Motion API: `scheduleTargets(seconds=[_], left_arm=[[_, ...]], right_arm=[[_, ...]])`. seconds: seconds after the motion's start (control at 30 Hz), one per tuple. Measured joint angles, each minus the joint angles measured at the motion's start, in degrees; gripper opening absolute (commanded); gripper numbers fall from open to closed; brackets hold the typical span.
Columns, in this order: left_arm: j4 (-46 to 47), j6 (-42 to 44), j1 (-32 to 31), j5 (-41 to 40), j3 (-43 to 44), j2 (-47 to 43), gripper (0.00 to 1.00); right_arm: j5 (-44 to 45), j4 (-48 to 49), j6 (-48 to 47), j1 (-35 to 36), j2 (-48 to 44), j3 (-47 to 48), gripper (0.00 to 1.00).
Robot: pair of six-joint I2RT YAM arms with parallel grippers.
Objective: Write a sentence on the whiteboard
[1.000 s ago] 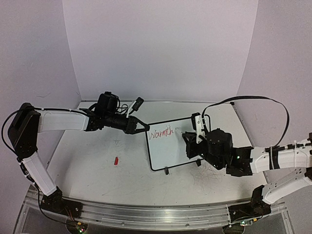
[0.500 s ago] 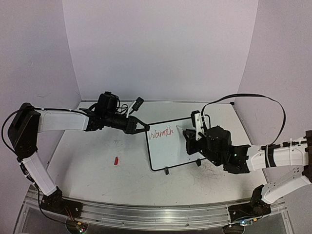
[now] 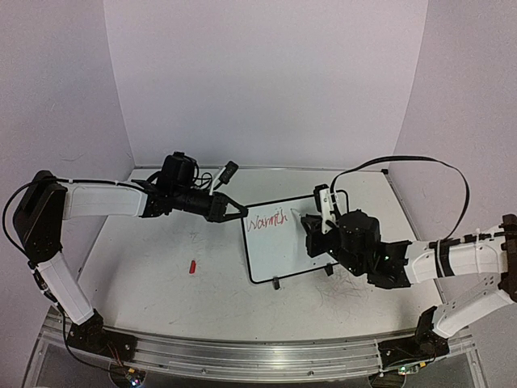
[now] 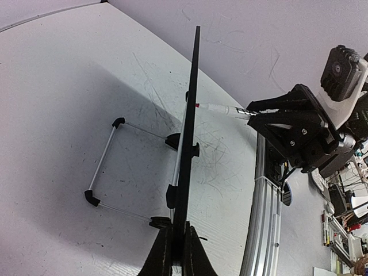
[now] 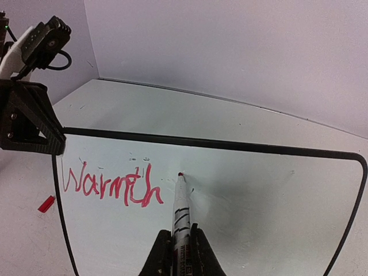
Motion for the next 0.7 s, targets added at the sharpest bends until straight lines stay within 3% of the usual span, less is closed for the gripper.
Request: scheduleTargets(seconds=[0.7], left_arm=[[-0.01,-0.02,0.00,0.04,0.00,0.00,0.00]], right_arm=[[0.13,-1.68,0.76,0.04,-2.24,-0.41,0.00]])
